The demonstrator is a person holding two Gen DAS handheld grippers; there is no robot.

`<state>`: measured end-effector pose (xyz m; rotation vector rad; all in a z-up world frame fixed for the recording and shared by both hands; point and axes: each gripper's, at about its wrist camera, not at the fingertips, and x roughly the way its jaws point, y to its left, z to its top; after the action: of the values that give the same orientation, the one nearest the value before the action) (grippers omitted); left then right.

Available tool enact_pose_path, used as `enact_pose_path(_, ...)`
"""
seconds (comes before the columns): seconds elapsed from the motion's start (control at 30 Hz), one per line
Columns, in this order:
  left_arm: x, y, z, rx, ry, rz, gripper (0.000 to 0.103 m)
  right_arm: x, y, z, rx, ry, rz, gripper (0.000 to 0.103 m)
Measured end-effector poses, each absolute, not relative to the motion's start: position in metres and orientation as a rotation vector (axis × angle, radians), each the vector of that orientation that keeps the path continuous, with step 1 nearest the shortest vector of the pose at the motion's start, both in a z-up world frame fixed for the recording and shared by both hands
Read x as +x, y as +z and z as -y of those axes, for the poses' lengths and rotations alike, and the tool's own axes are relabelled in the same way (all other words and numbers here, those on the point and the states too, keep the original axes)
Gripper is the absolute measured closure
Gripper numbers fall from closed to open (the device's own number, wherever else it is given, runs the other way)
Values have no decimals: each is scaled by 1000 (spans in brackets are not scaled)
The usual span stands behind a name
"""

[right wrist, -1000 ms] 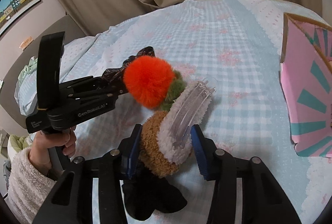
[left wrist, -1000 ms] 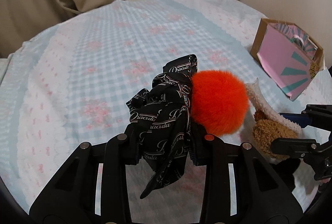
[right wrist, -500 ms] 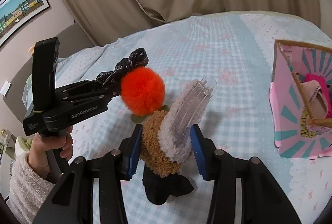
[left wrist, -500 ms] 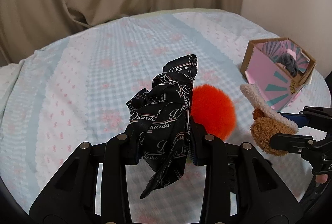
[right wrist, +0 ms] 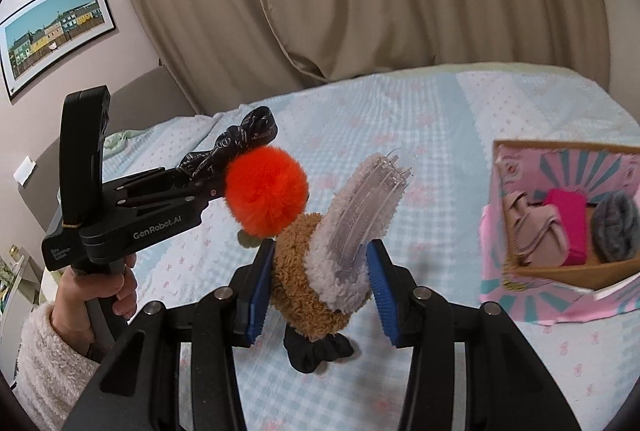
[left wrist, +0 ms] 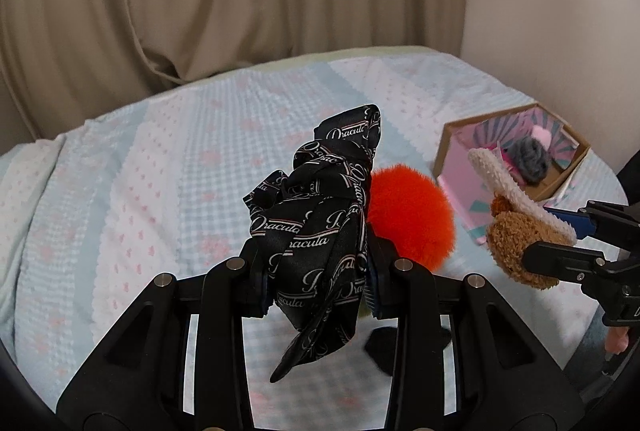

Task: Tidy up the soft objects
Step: 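Lift the scrunchie and plush clip and carry both toward the pink box, then lower both items into the box and open both tools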

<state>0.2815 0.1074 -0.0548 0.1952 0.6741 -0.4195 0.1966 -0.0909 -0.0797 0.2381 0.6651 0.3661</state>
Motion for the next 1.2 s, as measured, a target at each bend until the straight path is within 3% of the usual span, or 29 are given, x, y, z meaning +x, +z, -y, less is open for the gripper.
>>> enact_pose_path(0.63, 254, 20, 52, 186, -530, -598, 72, 162, 0, 237, 231, 225, -546, 61)
enact_pose_path(0.9, 267, 7, 146, 199, -585, -642, 72, 174, 5, 309, 193, 121, -581, 61)
enact_pose_path(1.2, 304, -37, 224, 230, -604, -740, 72, 218, -38, 365, 195, 61, -723, 61)
